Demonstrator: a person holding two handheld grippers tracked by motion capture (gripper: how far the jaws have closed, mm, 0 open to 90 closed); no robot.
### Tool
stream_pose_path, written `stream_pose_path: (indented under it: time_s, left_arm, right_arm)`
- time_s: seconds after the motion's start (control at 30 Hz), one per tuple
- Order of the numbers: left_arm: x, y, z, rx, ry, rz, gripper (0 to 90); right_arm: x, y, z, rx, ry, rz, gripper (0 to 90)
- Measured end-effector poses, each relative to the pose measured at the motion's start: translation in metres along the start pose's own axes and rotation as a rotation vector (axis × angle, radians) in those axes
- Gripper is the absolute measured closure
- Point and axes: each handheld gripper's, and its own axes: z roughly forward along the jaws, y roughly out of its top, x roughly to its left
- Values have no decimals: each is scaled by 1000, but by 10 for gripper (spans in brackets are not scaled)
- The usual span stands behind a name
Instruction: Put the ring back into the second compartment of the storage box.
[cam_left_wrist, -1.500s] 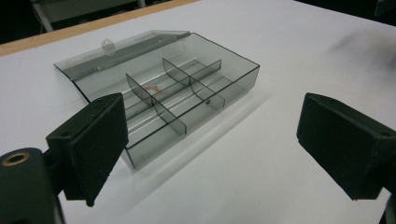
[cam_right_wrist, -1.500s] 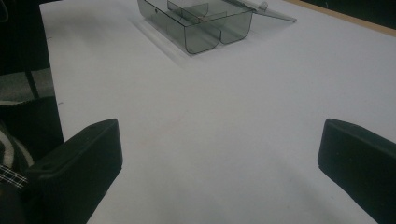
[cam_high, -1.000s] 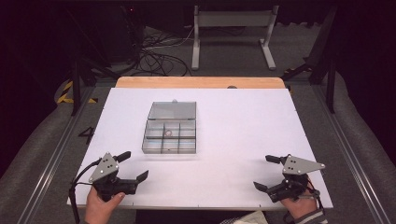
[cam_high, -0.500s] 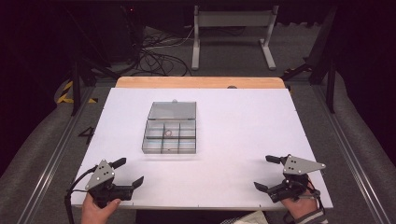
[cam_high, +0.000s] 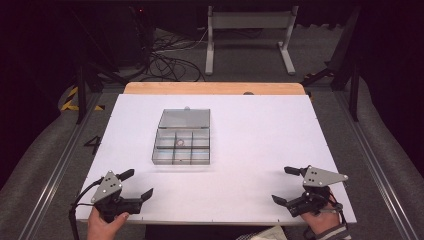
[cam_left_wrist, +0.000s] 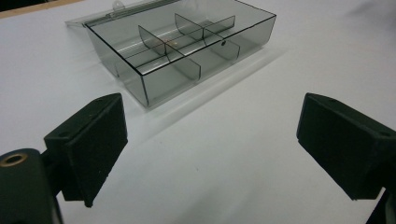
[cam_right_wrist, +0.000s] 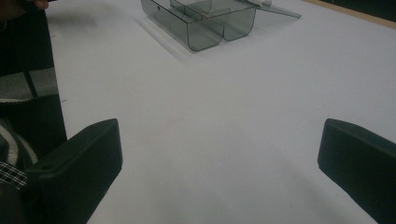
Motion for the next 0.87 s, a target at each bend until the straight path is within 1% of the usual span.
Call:
stream_pose_path:
  time_s: [0.43,0.87]
  left_arm:
    - [-2,1,-1,-3,8,8,91]
    - [-2,1,-3,-11,20,3,91]
  right_arm:
    - [0,0,0,-1,-1,1,6]
    - [0,0,0,-2,-1,1,6]
